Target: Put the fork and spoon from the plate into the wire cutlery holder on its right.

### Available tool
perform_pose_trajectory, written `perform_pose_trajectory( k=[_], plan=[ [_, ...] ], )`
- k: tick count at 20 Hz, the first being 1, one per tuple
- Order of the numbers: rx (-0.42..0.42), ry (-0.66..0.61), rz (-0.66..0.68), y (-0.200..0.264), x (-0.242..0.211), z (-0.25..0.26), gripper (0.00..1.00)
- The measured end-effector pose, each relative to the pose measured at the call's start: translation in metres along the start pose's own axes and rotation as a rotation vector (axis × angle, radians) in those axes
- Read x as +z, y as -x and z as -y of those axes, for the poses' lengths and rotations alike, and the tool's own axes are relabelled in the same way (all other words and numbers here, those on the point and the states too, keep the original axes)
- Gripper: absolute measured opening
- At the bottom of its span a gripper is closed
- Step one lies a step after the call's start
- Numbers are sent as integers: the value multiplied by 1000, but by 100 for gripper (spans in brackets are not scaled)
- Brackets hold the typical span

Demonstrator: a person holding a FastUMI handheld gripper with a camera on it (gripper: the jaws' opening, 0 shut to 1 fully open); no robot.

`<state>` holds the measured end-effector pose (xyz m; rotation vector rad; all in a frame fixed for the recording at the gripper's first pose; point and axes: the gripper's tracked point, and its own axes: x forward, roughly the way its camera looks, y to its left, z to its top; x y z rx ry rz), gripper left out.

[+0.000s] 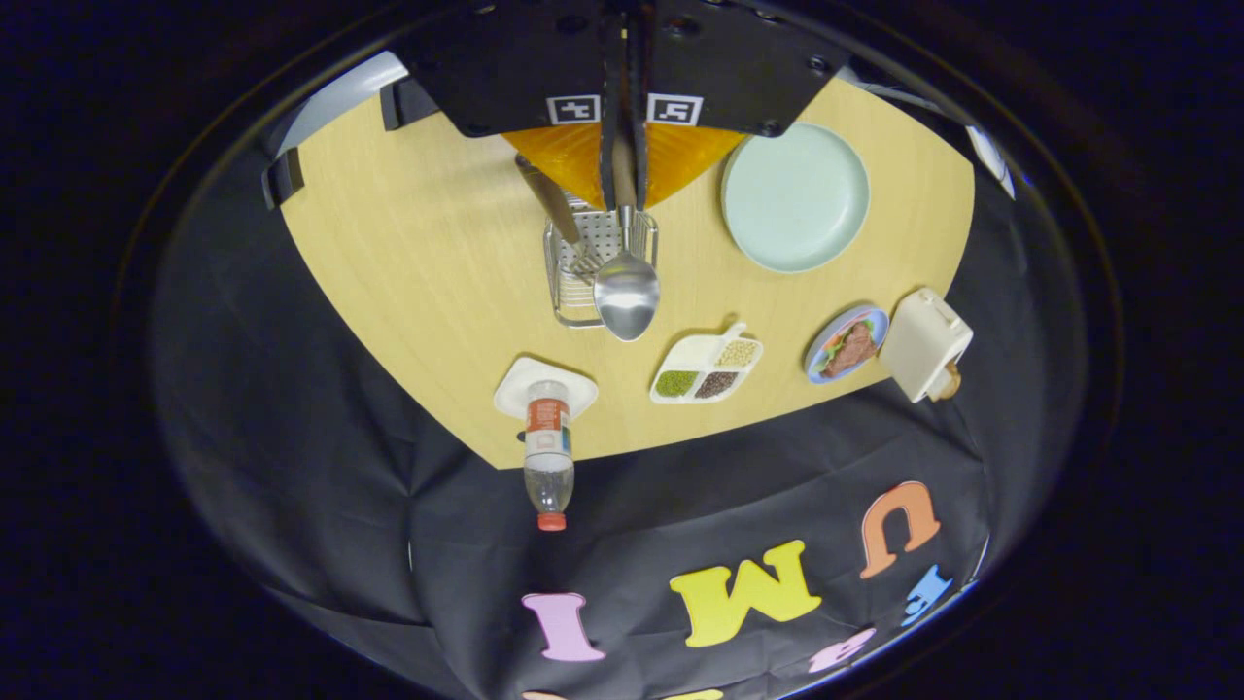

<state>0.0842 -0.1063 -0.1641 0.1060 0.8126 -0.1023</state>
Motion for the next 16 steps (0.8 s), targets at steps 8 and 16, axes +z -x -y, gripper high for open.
perform_pose_trajectory(
  k=[8, 16],
  plan=[
    [10, -29, 30, -3, 12, 4, 5],
    [26, -46, 116, 12, 24, 1, 33]
  ],
)
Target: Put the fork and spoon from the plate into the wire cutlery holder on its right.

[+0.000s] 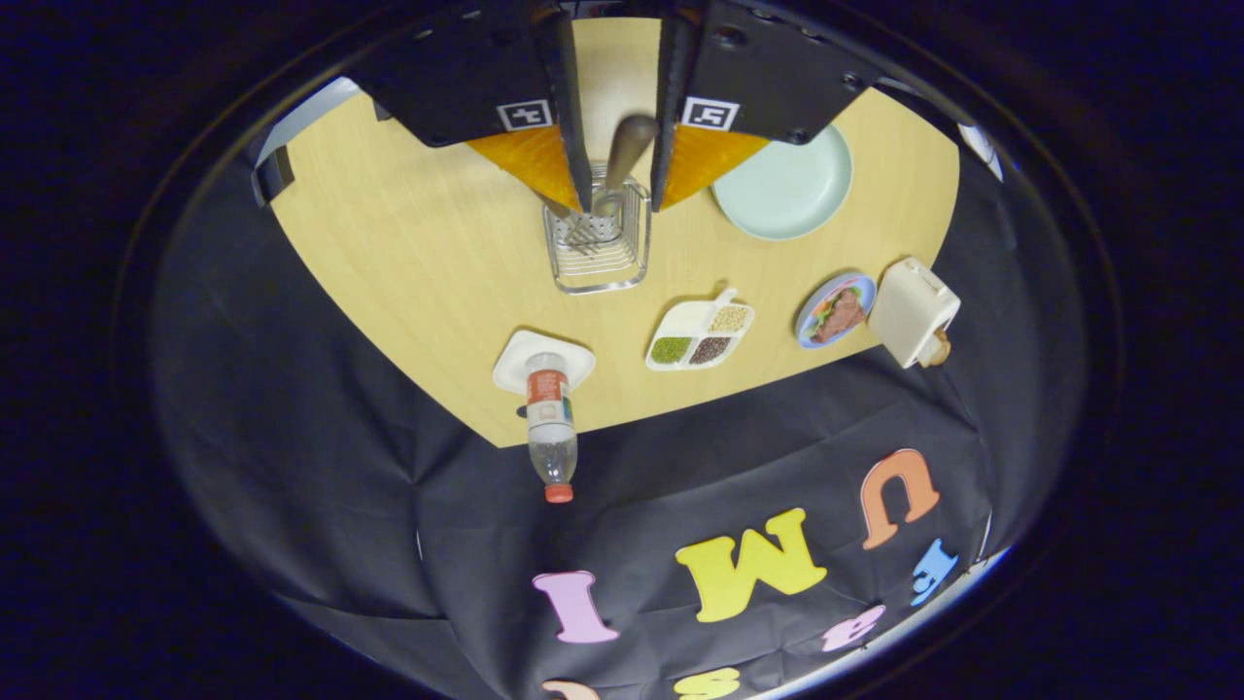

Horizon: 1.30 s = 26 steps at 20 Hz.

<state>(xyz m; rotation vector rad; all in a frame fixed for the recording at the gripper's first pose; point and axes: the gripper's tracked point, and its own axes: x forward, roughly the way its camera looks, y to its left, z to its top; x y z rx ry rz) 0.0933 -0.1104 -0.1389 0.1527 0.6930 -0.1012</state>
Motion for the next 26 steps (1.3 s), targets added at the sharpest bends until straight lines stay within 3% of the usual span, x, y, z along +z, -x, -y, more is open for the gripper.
perform_pose_trajectory(
  k=[2, 7, 11, 18, 26],
  plan=[
    [3, 7, 40, 10, 6, -2, 49],
    [-12, 23, 129, 38, 15, -6, 69],
    [-11, 31, 198, 67, 18, -14, 75],
    [-9, 74, 345, 135, 14, -39, 95],
    [1, 158, 504, 208, -12, -77, 96]
  ],
)
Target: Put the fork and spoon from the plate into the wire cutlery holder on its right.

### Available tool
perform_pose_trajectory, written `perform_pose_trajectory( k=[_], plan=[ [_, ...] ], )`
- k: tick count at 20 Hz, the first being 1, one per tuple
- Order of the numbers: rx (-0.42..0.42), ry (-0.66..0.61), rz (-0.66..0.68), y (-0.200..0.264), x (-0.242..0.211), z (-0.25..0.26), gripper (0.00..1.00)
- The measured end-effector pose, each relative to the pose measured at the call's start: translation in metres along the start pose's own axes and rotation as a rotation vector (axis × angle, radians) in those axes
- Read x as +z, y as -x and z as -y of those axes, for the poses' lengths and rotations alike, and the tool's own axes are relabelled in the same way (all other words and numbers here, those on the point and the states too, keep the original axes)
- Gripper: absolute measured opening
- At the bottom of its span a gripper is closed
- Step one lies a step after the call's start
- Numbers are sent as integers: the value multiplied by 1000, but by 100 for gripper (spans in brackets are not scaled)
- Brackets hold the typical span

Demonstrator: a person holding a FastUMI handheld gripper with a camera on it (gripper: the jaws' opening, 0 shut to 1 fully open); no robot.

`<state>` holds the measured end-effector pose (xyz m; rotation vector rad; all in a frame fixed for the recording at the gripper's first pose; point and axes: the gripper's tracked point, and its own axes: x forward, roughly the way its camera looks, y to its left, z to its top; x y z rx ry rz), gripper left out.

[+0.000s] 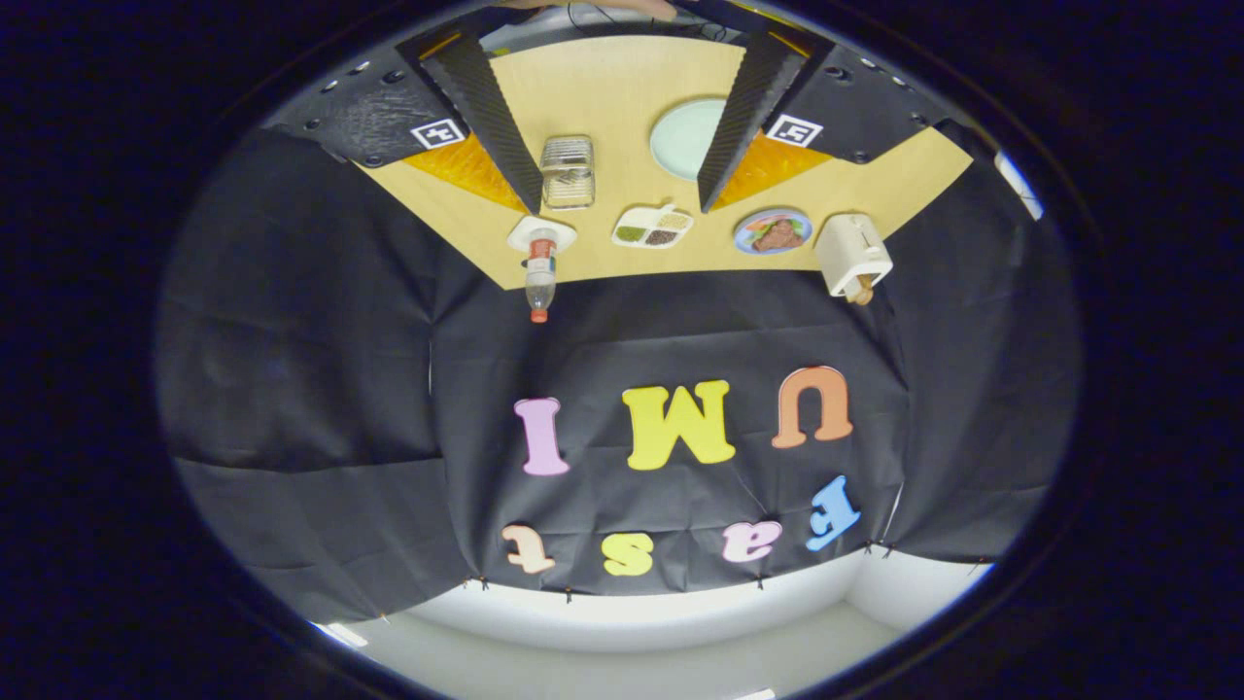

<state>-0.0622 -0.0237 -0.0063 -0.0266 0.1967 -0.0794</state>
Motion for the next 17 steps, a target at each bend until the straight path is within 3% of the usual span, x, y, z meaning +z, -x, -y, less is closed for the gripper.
perform_pose_trajectory(
  k=[17],
  plan=[
    [12, 58, 200, 83, 4, -42, 96]
  ],
)
